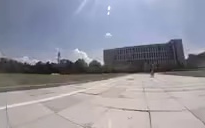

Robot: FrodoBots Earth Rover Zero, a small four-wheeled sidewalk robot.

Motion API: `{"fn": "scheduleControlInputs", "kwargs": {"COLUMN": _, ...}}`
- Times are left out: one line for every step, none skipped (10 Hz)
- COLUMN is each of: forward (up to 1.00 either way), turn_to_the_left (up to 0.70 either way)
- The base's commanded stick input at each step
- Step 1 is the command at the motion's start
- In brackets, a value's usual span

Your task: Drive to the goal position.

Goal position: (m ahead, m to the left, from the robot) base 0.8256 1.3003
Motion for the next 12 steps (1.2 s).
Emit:
{"fn": "scheduleControlInputs", "kwargs": {"forward": 0.5, "turn_to_the_left": 0.01}}
{"fn": "scheduleControlInputs", "kwargs": {"forward": 0.5, "turn_to_the_left": 0.01}}
{"fn": "scheduleControlInputs", "kwargs": {"forward": 0.5, "turn_to_the_left": 0.01}}
{"fn": "scheduleControlInputs", "kwargs": {"forward": 0.5, "turn_to_the_left": 0.01}}
{"fn": "scheduleControlInputs", "kwargs": {"forward": 0.5, "turn_to_the_left": 0.01}}
{"fn": "scheduleControlInputs", "kwargs": {"forward": 0.5, "turn_to_the_left": 0.01}}
{"fn": "scheduleControlInputs", "kwargs": {"forward": 0.5, "turn_to_the_left": 0.01}}
{"fn": "scheduleControlInputs", "kwargs": {"forward": 0.5, "turn_to_the_left": 0.01}}
{"fn": "scheduleControlInputs", "kwargs": {"forward": 0.5, "turn_to_the_left": 0.01}}
{"fn": "scheduleControlInputs", "kwargs": {"forward": 0.5, "turn_to_the_left": 0.01}}
{"fn": "scheduleControlInputs", "kwargs": {"forward": 0.5, "turn_to_the_left": -0.01}}
{"fn": "scheduleControlInputs", "kwargs": {"forward": 0.5, "turn_to_the_left": -0.3}}
